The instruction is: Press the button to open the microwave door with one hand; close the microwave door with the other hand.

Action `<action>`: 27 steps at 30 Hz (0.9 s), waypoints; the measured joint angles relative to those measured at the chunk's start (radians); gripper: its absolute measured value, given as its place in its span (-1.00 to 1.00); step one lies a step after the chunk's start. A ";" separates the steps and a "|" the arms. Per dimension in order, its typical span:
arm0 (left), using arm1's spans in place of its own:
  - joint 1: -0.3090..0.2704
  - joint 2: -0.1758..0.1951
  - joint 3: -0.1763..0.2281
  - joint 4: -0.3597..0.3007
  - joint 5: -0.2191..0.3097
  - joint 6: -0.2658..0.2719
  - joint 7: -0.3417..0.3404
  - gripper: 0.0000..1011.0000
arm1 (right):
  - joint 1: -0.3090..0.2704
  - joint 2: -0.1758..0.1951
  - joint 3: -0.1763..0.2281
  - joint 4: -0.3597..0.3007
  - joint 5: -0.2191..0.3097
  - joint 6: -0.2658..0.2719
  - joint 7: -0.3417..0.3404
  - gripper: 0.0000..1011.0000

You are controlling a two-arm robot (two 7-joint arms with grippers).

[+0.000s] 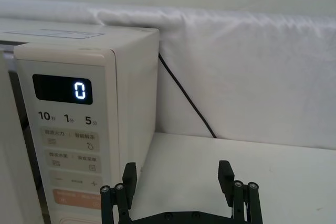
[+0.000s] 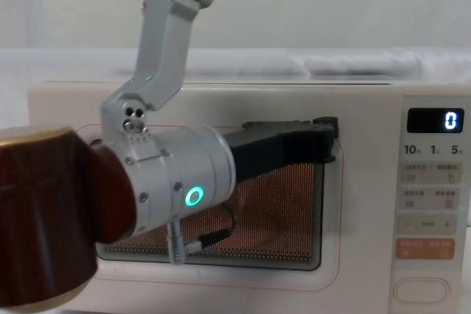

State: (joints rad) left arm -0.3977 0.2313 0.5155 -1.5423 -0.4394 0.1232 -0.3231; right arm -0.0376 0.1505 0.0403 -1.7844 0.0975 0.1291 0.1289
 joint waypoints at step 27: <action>-0.089 -0.086 0.040 0.074 0.092 0.059 -0.008 -1.00 | 0.000 0.000 0.000 0.000 0.000 0.000 0.000 0.98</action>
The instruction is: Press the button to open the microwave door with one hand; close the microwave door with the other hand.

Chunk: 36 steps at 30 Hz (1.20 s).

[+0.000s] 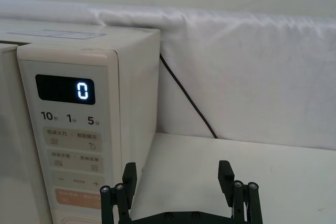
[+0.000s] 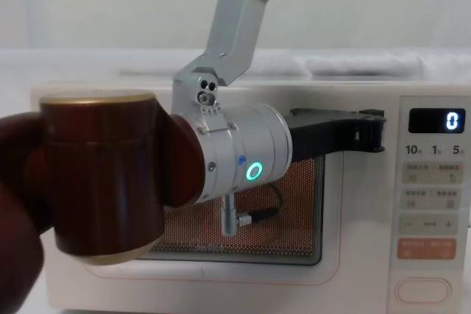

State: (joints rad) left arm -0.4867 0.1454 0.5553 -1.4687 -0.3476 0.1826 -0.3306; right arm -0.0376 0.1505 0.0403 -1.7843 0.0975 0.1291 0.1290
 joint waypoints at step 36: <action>-0.004 -0.039 -0.020 0.030 0.133 -0.012 0.026 -1.00 | 0.000 0.000 0.000 0.000 0.000 0.000 0.000 0.98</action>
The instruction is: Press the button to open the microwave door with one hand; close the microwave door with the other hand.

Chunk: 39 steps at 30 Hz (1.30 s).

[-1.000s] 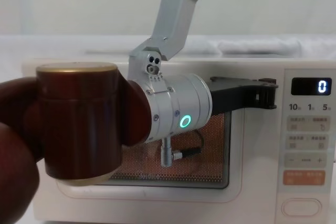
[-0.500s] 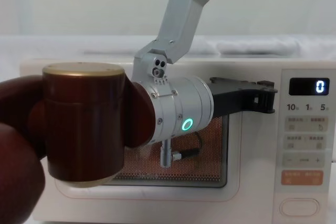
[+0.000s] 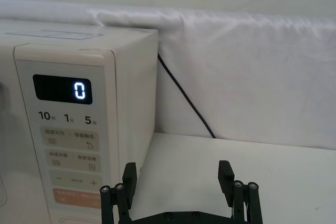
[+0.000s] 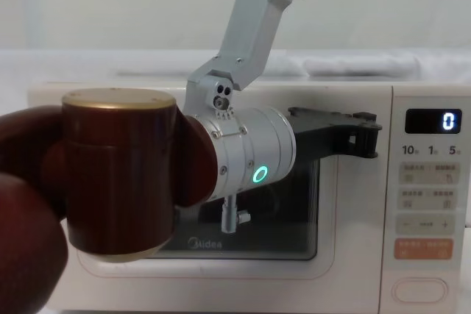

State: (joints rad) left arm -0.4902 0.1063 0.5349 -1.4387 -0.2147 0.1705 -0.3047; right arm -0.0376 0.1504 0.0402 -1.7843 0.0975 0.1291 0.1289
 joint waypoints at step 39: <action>0.466 0.223 -0.179 -0.423 -0.093 -0.127 0.068 -1.00 | 0.000 0.000 0.000 0.000 0.000 0.000 0.000 0.98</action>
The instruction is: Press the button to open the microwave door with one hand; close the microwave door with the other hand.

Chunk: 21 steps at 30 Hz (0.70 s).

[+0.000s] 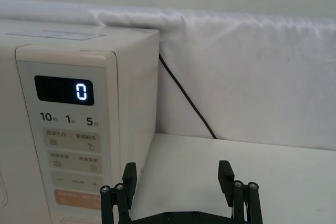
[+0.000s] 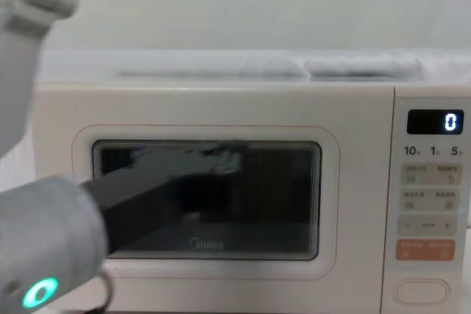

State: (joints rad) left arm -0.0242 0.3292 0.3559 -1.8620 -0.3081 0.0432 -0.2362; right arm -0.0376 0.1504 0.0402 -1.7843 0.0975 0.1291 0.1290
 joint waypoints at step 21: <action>0.246 0.003 -0.234 0.004 0.094 -0.105 0.166 -1.00 | 0.000 0.000 0.000 0.000 0.000 0.000 0.000 0.98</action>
State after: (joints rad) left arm 0.2220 0.3323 0.1223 -1.8584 -0.2142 -0.0620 -0.0705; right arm -0.0377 0.1504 0.0402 -1.7844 0.0975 0.1291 0.1289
